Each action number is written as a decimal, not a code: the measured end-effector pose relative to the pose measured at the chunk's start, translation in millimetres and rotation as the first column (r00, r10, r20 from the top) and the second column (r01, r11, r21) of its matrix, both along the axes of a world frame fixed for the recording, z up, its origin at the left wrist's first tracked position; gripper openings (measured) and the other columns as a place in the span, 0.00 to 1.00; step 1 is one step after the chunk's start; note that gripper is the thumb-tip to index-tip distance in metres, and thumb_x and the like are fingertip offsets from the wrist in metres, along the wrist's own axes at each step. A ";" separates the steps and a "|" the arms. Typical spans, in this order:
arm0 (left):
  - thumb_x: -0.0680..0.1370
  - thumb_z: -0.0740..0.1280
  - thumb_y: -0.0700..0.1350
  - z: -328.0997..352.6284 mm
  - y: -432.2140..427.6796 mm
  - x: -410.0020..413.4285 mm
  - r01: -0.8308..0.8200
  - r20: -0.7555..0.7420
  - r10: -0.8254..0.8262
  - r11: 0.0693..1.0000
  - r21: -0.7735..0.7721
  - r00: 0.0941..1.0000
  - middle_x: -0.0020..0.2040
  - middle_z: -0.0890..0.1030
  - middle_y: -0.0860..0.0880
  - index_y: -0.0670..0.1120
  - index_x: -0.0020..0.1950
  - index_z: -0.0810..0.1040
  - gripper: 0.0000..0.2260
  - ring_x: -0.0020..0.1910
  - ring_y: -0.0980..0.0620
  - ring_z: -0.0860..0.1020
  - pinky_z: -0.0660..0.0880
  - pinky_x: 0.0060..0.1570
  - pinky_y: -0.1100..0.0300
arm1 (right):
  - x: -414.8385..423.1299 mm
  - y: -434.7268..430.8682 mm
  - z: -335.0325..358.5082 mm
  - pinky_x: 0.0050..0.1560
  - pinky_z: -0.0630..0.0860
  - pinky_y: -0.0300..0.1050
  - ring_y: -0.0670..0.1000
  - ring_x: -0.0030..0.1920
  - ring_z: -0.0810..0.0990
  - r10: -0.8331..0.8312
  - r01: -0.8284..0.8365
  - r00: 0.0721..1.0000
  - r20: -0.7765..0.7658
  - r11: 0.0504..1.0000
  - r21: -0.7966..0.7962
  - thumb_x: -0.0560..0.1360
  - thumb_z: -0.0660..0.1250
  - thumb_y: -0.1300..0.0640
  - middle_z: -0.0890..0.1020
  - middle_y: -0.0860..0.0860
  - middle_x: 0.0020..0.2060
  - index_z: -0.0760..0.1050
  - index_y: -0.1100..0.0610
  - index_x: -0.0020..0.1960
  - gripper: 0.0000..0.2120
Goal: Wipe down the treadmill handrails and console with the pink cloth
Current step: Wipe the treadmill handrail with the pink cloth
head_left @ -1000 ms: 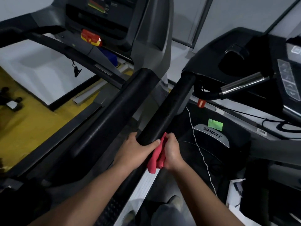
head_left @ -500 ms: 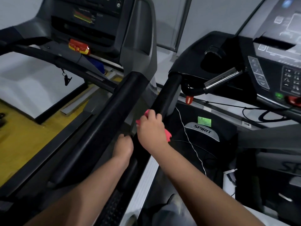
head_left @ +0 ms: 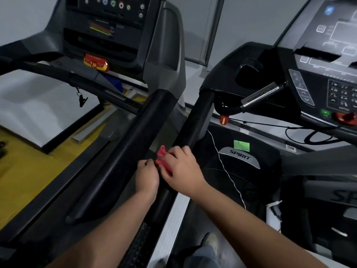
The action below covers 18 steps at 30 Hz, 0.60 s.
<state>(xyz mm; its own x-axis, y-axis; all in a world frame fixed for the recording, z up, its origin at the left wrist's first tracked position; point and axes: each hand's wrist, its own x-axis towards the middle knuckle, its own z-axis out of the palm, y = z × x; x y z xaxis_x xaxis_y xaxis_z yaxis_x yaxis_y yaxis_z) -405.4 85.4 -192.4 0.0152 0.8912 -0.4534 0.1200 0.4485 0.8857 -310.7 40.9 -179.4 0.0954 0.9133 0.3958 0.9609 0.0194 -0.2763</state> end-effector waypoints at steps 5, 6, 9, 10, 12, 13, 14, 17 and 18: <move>0.83 0.54 0.46 3.9 1.0 3.6 0.023 -0.035 -0.024 1.000 -0.010 0.999 0.60 0.75 0.43 0.43 0.66 0.69 0.14 0.56 0.46 0.72 0.66 0.55 0.56 | 12.7 9.8 9.5 0.40 0.73 0.49 0.56 0.44 0.73 -0.161 0.164 0.984 0.074 0.986 -0.039 0.76 0.56 0.47 0.77 0.53 0.46 0.79 0.56 0.51 0.18; 0.83 0.54 0.47 4.5 1.4 4.6 0.028 -0.038 -0.029 0.999 -0.016 0.999 0.63 0.74 0.42 0.42 0.67 0.68 0.15 0.58 0.45 0.72 0.66 0.57 0.55 | 8.9 17.8 17.6 0.45 0.73 0.51 0.57 0.47 0.72 -0.164 0.179 0.978 0.125 0.977 -0.118 0.78 0.55 0.48 0.77 0.53 0.48 0.79 0.57 0.53 0.18; 0.83 0.53 0.47 4.6 2.3 5.1 0.016 -0.036 -0.017 0.999 -0.032 0.999 0.68 0.71 0.41 0.42 0.72 0.64 0.19 0.65 0.42 0.70 0.66 0.64 0.52 | -3.7 40.8 30.1 0.60 0.63 0.54 0.58 0.61 0.64 -0.063 0.178 0.950 0.305 0.912 -0.368 0.80 0.54 0.50 0.73 0.55 0.59 0.75 0.57 0.61 0.18; 0.83 0.52 0.48 4.3 2.3 4.8 0.003 -0.030 -0.004 0.999 -0.032 1.000 0.69 0.70 0.41 0.42 0.73 0.63 0.19 0.66 0.42 0.70 0.66 0.66 0.50 | -7.3 44.6 33.5 0.62 0.62 0.54 0.58 0.62 0.63 -0.022 0.180 0.935 0.355 0.890 -0.419 0.80 0.54 0.50 0.73 0.54 0.59 0.75 0.57 0.61 0.17; 0.83 0.52 0.49 4.8 1.0 2.7 -0.022 -0.013 0.022 1.000 -0.022 1.000 0.70 0.70 0.41 0.43 0.74 0.62 0.20 0.66 0.42 0.71 0.67 0.66 0.49 | -12.8 45.5 35.5 0.61 0.62 0.52 0.57 0.62 0.63 0.030 0.169 0.914 0.405 0.879 -0.446 0.80 0.54 0.51 0.75 0.53 0.57 0.76 0.56 0.59 0.16; 0.84 0.52 0.49 5.1 0.3 1.7 -0.034 -0.002 0.034 0.999 -0.017 0.999 0.69 0.71 0.42 0.43 0.75 0.62 0.20 0.65 0.42 0.71 0.67 0.66 0.50 | -13.7 42.7 35.0 0.59 0.62 0.51 0.57 0.61 0.64 0.048 0.141 0.917 0.396 0.890 -0.434 0.80 0.54 0.51 0.77 0.53 0.56 0.76 0.56 0.58 0.16; 0.84 0.52 0.49 5.5 -0.5 0.9 -0.046 0.011 0.046 0.999 -0.014 0.999 0.69 0.71 0.42 0.43 0.75 0.62 0.20 0.65 0.42 0.71 0.68 0.64 0.51 | -14.1 38.1 32.0 0.57 0.63 0.50 0.57 0.60 0.65 0.066 0.094 0.931 0.359 0.907 -0.410 0.79 0.54 0.51 0.78 0.52 0.54 0.77 0.56 0.56 0.16; 0.83 0.52 0.50 6.4 -1.0 -0.4 -0.060 0.031 0.060 0.998 -0.004 0.998 0.67 0.73 0.41 0.44 0.73 0.64 0.20 0.63 0.43 0.73 0.69 0.63 0.50 | -12.4 19.3 16.3 0.45 0.68 0.48 0.56 0.49 0.71 0.050 -0.028 0.986 0.162 0.990 -0.140 0.75 0.59 0.49 0.80 0.51 0.42 0.81 0.55 0.45 0.14; 0.83 0.52 0.51 6.1 -0.8 -0.4 -0.054 0.026 0.054 0.999 0.003 0.998 0.66 0.74 0.41 0.43 0.72 0.65 0.20 0.62 0.43 0.73 0.68 0.64 0.49 | -10.2 12.0 8.3 0.41 0.70 0.46 0.55 0.44 0.72 0.018 -0.015 0.996 0.082 0.999 -0.030 0.74 0.59 0.48 0.79 0.49 0.38 0.81 0.53 0.42 0.14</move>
